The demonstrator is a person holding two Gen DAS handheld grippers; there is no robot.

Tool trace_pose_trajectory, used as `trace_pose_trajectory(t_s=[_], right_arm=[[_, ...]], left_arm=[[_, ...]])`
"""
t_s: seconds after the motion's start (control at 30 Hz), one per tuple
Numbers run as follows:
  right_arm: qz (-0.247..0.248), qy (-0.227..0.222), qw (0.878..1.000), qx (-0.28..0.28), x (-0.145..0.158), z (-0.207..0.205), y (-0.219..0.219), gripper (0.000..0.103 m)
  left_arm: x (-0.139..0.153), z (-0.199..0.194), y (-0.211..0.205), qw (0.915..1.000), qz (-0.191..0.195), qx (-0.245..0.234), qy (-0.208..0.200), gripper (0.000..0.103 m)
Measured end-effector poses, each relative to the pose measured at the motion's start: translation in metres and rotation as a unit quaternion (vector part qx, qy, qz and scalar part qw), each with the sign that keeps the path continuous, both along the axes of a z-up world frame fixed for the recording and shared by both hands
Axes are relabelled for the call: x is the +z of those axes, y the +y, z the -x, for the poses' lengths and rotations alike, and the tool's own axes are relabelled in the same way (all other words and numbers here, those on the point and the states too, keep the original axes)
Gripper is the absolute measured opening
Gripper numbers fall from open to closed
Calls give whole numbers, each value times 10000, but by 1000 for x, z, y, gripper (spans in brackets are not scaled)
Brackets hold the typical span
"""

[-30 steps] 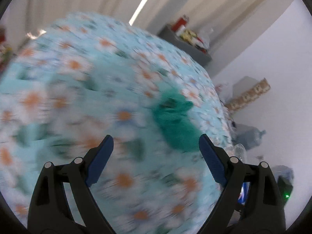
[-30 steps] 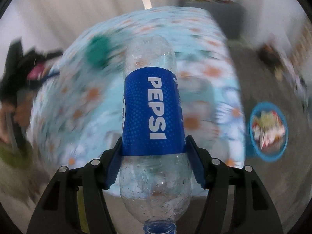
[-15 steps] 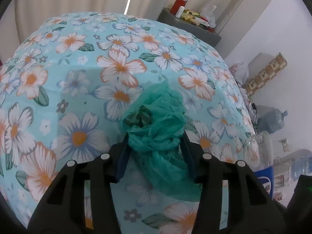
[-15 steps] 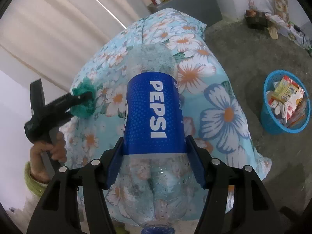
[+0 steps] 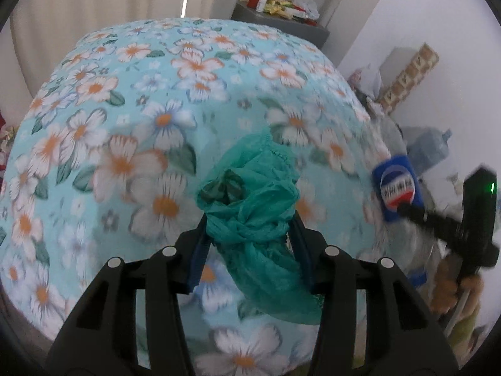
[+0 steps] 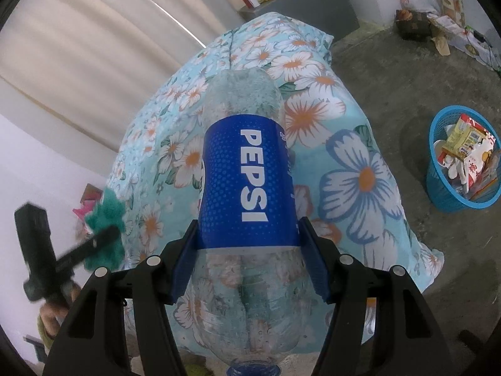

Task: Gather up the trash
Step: 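Lift the green bag with the left gripper while the right gripper holds the Pepsi bottle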

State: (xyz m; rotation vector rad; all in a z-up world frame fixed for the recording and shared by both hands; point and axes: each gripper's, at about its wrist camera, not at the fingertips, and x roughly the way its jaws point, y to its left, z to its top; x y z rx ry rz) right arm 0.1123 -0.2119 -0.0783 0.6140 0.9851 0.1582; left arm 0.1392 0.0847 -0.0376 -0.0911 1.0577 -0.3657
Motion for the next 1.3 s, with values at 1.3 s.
trace_pose_trajectory(t_s=[1.3], right_arm=[[22, 22, 10000, 18, 1, 0, -1, 61]], left_arm=[[-21, 11, -29, 9974, -663, -215, -155, 55]])
